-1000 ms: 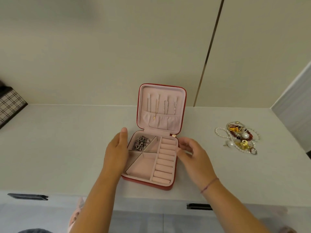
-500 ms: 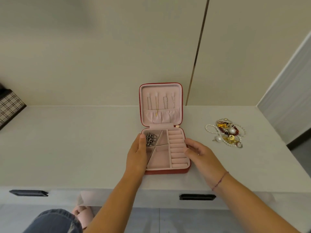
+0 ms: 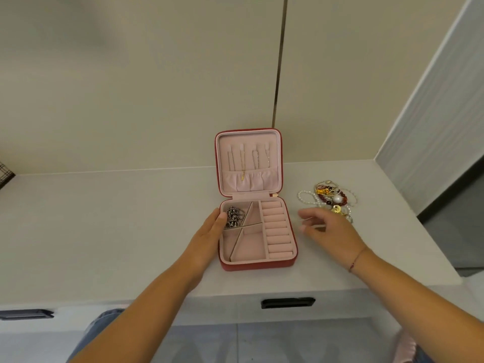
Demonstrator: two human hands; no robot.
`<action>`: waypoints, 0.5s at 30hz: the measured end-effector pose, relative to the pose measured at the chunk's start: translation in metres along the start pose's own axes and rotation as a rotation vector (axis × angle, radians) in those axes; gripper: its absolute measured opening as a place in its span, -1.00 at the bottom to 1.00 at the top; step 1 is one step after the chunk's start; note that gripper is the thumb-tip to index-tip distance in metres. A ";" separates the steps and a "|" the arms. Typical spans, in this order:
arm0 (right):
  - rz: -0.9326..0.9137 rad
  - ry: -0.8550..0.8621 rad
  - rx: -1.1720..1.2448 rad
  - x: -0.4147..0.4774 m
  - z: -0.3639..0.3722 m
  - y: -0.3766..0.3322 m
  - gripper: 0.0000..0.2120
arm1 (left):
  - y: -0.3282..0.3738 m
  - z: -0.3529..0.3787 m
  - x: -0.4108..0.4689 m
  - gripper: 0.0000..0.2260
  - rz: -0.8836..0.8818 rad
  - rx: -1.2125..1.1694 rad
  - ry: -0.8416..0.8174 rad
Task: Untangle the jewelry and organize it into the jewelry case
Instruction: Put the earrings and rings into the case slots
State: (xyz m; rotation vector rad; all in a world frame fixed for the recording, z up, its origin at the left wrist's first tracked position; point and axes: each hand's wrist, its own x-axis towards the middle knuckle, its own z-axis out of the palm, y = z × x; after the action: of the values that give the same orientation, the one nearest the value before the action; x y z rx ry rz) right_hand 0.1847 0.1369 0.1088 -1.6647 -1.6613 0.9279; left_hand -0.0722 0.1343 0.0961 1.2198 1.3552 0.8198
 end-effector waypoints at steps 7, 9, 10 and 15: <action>-0.037 0.213 -0.346 0.035 -0.026 0.038 -0.70 | -0.002 -0.004 0.003 -0.66 0.007 0.010 0.037; -0.045 0.213 -0.364 0.040 -0.024 0.042 -0.70 | 0.000 0.002 0.004 -0.76 0.010 0.024 0.057; -0.049 0.209 -0.372 0.041 -0.023 0.042 -0.71 | 0.001 0.004 0.005 -0.78 0.019 0.039 0.061; -0.058 0.192 -0.442 0.043 -0.018 0.047 -0.76 | 0.001 0.009 0.003 -0.74 0.060 0.080 0.058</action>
State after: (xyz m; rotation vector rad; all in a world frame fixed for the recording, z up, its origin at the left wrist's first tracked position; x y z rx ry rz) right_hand 0.2253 0.1797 0.0784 -1.9052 -1.8588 0.3709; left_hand -0.0628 0.1361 0.0946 1.3132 1.4159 0.8556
